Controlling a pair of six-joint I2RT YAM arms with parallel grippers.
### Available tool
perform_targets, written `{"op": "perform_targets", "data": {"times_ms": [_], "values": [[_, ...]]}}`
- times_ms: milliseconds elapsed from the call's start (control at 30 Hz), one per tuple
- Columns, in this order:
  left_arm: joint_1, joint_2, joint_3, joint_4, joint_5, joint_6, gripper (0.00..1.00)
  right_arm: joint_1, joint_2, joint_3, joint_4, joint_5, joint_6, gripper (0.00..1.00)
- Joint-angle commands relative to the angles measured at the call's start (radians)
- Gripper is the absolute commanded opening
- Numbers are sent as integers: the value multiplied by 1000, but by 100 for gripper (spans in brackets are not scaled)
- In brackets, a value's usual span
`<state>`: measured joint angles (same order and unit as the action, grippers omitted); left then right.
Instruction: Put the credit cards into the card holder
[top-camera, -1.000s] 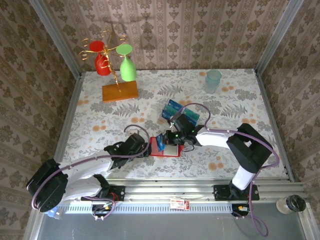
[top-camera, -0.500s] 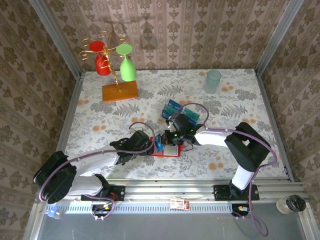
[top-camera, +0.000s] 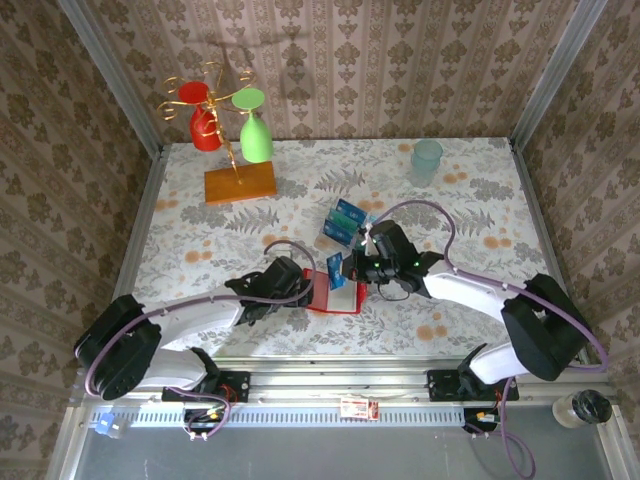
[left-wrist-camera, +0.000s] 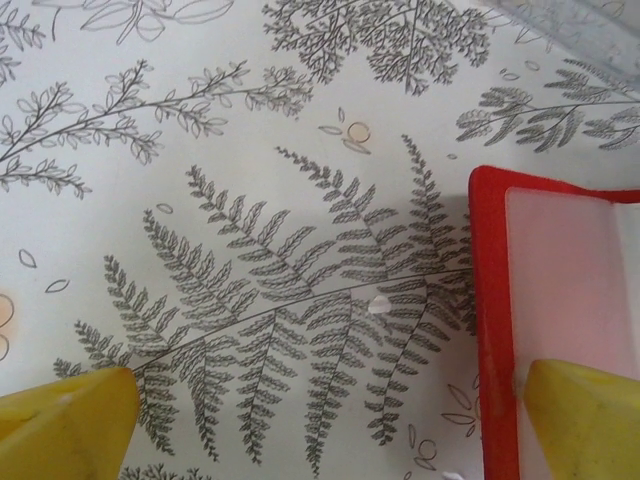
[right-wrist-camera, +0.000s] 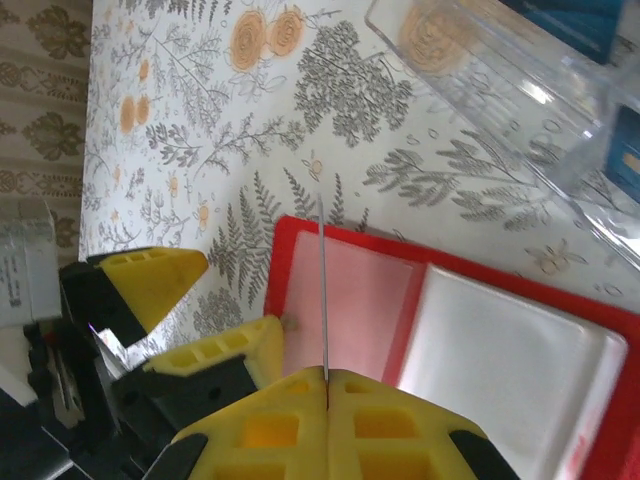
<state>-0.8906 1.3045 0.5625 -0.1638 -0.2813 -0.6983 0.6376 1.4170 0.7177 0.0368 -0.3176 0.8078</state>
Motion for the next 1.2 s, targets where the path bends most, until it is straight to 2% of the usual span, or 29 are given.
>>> {"op": "perform_targets", "data": {"times_ms": [0, 300, 433, 533, 933, 1167], "values": [[-1, 28, 41, 13, 9, 44, 100, 3, -63, -73, 50, 65, 55, 0], [5, 107, 62, 14, 1, 74, 100, 38, -84, -162, 198, 85, 115, 0], [5, 101, 39, 9, -14, 62, 100, 76, -88, -161, 183, 155, 105, 3], [6, 91, 12, 15, -21, 47, 100, 80, -65, -188, 250, 152, 125, 0], [4, 78, -46, 31, -23, 11, 100, 109, 50, -239, 481, 180, 144, 0], [4, 72, -46, 31, -26, 9, 100, 109, 87, -259, 548, 197, 160, 0]]}}
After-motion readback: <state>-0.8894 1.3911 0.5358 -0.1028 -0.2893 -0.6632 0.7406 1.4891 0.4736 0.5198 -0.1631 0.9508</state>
